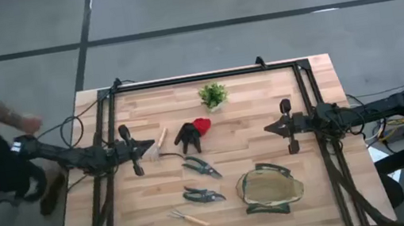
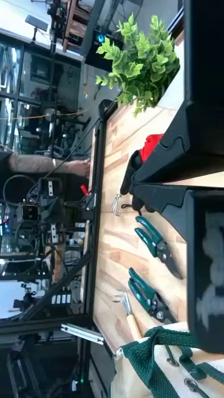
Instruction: Pick & Place Garden tools in Gardening bag
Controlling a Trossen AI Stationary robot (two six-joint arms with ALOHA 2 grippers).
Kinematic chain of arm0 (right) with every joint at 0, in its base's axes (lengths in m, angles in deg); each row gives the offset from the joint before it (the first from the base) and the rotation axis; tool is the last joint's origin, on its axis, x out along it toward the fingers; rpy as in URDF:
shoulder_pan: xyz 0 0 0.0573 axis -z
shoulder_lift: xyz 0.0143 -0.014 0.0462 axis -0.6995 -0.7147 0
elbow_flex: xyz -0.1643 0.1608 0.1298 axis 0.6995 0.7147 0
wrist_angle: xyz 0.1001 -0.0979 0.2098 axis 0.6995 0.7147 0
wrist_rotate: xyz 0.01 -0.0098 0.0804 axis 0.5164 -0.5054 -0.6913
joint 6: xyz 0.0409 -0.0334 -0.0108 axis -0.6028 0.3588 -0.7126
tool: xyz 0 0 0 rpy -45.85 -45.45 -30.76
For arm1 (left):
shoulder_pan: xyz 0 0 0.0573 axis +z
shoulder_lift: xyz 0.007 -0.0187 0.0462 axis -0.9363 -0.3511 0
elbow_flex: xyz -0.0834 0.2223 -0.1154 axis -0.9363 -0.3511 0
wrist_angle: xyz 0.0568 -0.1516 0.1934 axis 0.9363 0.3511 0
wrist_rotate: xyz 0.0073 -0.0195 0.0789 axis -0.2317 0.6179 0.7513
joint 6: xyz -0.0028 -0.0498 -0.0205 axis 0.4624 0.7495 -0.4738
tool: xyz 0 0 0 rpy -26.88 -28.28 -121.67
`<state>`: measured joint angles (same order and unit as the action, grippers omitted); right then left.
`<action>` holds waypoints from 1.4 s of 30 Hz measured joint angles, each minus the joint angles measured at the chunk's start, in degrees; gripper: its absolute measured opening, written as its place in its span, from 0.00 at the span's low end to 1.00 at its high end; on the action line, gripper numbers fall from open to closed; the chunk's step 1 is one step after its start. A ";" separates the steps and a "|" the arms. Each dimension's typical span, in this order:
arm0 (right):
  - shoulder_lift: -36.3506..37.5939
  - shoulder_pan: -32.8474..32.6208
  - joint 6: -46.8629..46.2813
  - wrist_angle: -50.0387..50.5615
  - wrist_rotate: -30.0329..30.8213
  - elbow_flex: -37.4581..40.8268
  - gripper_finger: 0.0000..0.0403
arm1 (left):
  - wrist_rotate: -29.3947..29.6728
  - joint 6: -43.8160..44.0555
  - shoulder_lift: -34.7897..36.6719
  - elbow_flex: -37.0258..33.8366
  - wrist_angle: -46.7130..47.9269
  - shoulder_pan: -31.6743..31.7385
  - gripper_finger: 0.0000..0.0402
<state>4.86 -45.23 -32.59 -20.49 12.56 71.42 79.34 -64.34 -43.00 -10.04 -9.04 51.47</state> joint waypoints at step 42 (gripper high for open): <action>0.02 0.00 -2.99 -2.69 -0.03 0.00 0.02 | 0.00 0.00 0.01 0.00 -0.01 -0.01 0.03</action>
<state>4.88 -45.22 -35.57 -23.18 12.53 71.42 79.34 -64.34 -42.99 -10.04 -9.06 51.46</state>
